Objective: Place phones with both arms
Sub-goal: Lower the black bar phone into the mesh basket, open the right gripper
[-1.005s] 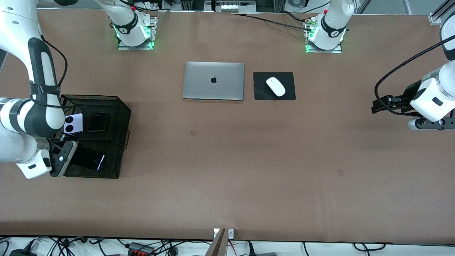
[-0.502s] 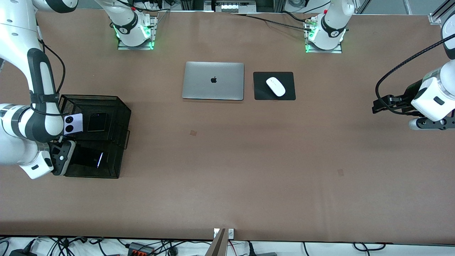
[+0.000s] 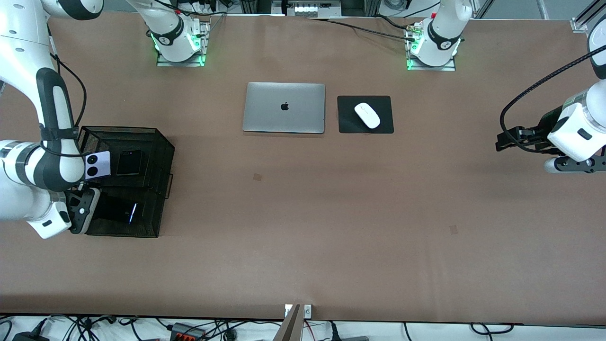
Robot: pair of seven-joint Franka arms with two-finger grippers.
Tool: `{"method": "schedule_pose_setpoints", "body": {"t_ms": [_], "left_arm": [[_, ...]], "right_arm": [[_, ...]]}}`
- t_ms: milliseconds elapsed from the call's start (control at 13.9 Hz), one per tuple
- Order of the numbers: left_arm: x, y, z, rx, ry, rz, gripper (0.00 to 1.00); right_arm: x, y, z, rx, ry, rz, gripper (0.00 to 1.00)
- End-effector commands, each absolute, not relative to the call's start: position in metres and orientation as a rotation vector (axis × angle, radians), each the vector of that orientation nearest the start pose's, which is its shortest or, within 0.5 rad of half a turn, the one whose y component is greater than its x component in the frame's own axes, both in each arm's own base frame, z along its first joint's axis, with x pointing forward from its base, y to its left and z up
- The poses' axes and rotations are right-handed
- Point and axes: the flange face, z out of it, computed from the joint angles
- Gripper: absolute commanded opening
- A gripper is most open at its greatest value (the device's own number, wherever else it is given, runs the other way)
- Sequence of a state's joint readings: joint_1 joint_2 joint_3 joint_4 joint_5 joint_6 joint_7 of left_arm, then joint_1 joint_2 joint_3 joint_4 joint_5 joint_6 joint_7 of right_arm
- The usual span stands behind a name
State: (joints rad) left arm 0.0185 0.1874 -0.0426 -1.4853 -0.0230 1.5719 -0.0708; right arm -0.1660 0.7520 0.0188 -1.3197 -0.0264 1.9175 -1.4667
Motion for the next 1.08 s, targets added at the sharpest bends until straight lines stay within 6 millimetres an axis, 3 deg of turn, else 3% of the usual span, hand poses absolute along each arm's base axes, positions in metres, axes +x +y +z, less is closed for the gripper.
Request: {"method": "schedule_pose_setpoints", "body": {"t_ms": [0, 215, 287, 359, 646, 861, 1005], "left_arm": [[0.605, -0.015, 0.564, -3.146, -0.042, 0.153, 1.0], [0.605, -0.015, 0.564, -3.144, -0.044, 0.152, 1.0], [0.606, -0.014, 0.567, -3.145, -0.047, 0.143, 1.0], [0.607, -0.015, 0.569, -3.148, -0.044, 0.136, 1.0], [0.608, -0.015, 0.568, -3.148, -0.042, 0.136, 1.0], [0.608, -0.013, 0.568, -3.148, -0.049, 0.136, 1.0], [0.608, -0.013, 0.568, -3.148, -0.049, 0.136, 1.0]], "right_arm": [[0.713, -0.12, 0.258, -2.355, -1.88, 0.155, 0.43], [0.714, -0.117, 0.264, -2.356, -1.882, 0.149, 0.46], [0.715, -0.116, 0.264, -2.359, -1.876, 0.147, 0.62], [0.715, -0.115, 0.264, -2.364, -1.866, 0.144, 0.98], [0.719, -0.112, 0.278, -2.375, -1.839, 0.084, 1.0], [0.722, -0.109, 0.306, -2.394, -1.859, 0.045, 1.0], [0.722, -0.107, 0.313, -2.393, -1.87, 0.035, 1.0]]}}
